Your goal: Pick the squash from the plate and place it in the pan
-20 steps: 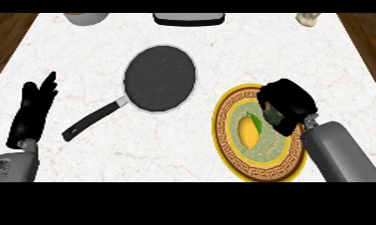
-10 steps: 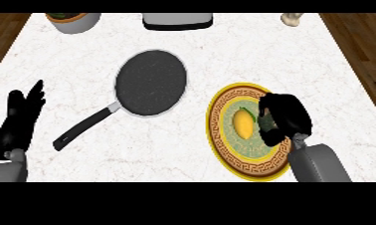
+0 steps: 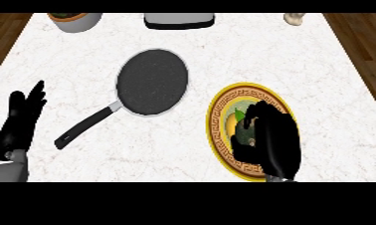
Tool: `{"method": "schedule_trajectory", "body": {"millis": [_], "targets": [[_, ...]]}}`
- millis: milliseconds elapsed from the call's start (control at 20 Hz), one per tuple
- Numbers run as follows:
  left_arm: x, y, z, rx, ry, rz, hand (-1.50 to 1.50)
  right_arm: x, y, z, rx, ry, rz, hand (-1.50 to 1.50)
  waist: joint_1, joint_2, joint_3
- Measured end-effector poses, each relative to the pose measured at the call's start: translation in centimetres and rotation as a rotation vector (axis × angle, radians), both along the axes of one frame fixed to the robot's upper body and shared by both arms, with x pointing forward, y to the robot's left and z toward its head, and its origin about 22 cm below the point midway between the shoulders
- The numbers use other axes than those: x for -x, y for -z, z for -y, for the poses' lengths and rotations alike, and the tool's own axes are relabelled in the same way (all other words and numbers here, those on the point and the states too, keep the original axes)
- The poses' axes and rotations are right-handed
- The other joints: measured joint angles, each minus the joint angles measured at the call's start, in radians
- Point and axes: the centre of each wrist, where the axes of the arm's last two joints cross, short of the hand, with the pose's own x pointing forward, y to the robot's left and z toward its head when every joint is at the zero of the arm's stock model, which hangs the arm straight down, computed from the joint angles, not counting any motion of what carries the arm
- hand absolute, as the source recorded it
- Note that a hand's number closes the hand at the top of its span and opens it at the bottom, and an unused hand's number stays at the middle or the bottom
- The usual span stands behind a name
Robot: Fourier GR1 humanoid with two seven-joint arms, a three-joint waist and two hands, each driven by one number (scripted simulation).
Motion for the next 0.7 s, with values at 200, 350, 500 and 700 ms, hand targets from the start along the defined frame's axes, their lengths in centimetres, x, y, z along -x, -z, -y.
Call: {"method": "schedule_trajectory", "body": {"millis": [200,350,500,700], "targets": [[-0.6,-0.4,0.2,0.006,0.026,0.005,0.00,2.7,-3.2,-4.0,-0.032,0.023,0.103,1.50,0.026,0.010,0.002],[-1.4,-1.0,0.7,0.010,0.049,0.017,0.00,2.9,-4.1,-6.7,-0.053,0.026,0.141,1.50,0.041,0.016,0.003],[-1.6,-1.0,1.1,0.009,0.057,0.018,0.00,1.9,-4.6,-8.5,-0.076,0.008,0.167,1.50,0.052,0.020,0.003],[-1.7,-1.0,1.2,0.012,0.075,0.017,0.00,-0.7,-5.5,-9.7,-0.117,-0.008,0.178,1.50,0.065,0.024,0.004]]}}
